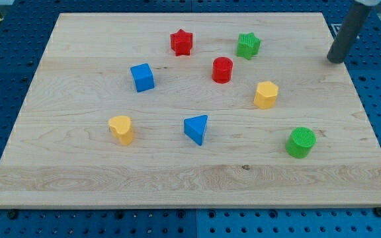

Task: Move your arm towards bottom center of the board

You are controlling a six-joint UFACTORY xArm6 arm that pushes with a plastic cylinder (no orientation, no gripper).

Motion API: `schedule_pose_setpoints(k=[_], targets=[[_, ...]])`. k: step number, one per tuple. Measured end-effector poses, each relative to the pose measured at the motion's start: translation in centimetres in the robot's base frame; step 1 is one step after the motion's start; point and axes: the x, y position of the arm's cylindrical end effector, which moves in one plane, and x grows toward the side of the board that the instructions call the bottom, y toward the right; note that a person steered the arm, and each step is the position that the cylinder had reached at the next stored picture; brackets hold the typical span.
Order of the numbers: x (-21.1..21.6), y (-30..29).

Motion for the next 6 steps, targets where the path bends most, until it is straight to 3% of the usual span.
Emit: schedule_pose_setpoints(k=[5,6], targets=[[19.6,-3.6],[23.5,-6.9]])
